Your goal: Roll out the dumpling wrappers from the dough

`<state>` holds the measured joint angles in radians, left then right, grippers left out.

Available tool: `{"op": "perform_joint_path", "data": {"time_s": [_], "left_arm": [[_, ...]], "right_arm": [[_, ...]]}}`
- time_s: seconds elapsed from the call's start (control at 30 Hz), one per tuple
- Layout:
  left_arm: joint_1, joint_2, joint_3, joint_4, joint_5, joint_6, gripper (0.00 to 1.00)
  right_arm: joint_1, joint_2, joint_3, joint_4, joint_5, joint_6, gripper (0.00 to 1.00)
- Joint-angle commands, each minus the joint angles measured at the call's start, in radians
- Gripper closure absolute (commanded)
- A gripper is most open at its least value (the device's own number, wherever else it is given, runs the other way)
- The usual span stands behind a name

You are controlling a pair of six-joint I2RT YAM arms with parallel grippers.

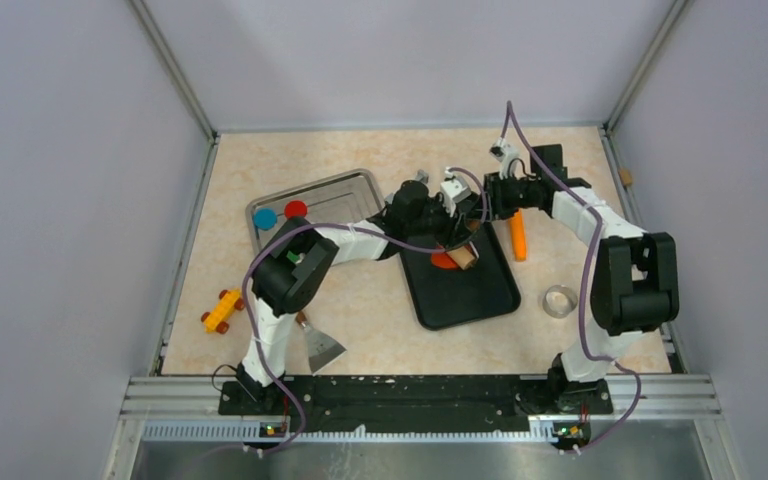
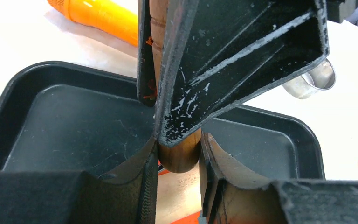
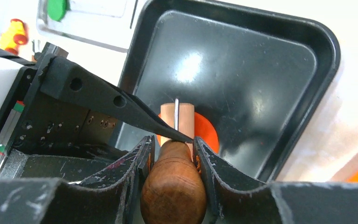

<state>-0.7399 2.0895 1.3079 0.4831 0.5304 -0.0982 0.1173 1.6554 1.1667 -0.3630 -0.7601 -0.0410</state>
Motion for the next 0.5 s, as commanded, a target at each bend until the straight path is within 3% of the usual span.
{"op": "perform_joint_path", "data": {"time_s": [0.0, 0.47], "left_arm": [[0.046, -0.053, -0.038, -0.017, -0.087, 0.022, 1.00], [0.076, -0.089, -0.177, -0.023, -0.055, -0.028, 1.00]], "right_arm": [[0.044, 0.020, 0.083, 0.009, -0.131, 0.025, 1.00], [0.078, 0.083, 0.062, -0.042, -0.085, -0.011, 1.00]]}}
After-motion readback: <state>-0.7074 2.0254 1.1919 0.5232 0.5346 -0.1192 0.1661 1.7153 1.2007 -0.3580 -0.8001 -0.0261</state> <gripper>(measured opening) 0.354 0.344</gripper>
